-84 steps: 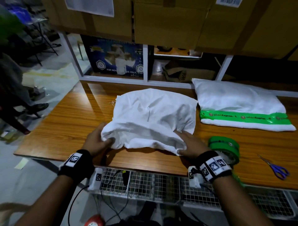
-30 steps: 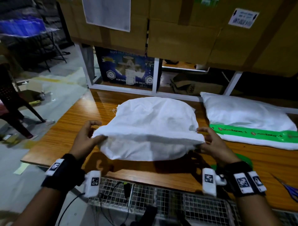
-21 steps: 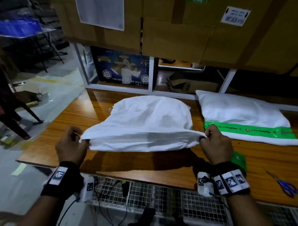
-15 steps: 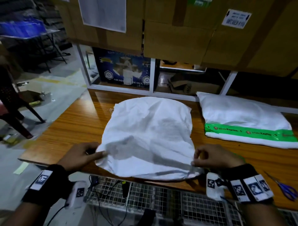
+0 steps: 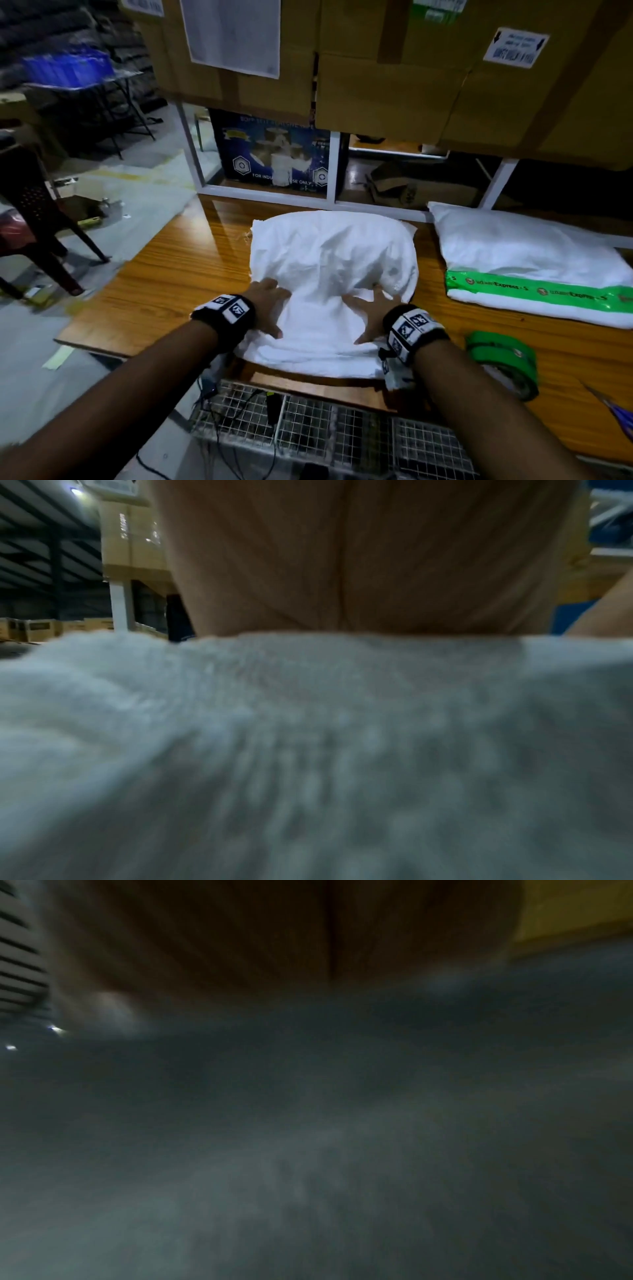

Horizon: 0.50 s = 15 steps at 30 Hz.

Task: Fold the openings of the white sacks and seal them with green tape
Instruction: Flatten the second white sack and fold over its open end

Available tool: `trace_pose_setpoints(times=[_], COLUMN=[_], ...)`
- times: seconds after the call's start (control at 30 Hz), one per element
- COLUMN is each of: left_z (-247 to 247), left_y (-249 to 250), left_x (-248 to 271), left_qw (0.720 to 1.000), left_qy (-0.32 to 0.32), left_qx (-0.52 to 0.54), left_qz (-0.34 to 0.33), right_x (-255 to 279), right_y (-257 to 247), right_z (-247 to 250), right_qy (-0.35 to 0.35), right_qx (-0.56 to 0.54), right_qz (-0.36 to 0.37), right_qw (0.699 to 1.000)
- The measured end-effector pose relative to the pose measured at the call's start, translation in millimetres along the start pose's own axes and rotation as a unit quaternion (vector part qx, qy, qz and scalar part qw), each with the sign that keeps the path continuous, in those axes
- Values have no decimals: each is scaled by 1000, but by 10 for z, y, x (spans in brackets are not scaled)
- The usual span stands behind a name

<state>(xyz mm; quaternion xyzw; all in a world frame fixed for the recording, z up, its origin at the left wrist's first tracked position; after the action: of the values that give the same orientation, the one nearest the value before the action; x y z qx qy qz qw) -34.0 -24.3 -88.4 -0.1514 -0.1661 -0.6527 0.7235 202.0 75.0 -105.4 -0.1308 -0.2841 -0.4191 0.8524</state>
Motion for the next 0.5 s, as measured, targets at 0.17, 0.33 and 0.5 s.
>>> trace_pose_setpoints(times=[0.17,0.33,0.5], left_z=[5,213,394], left_y=[-118,-232,-222], left_x=[-495,-792,-737], left_qw=[1000,998,996], left_qy=[4,-3,10], left_qx=[-17,51,88], left_qz=[7,24,3], right_x=[-377,-738,-678], right_y=[225,385,468], right_z=[142,336,435], right_qy=[-14,29,26], right_qx=[-39,-110,-59], right_qz=[-52,-55,-9], right_qw=[998,992,998])
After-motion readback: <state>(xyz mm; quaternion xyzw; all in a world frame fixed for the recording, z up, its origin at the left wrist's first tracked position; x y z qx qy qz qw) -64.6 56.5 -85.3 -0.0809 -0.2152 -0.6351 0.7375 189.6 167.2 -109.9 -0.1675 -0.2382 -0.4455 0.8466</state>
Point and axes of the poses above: each hand's wrist, its own x-axis away from the middle knuckle, its own z-axis out of the back of the hand, y = z × x, the point moved 5 cm from there along -x, towards the middle knuckle, and after that the axes turned 1 degree about z, right-handed, at the moved point
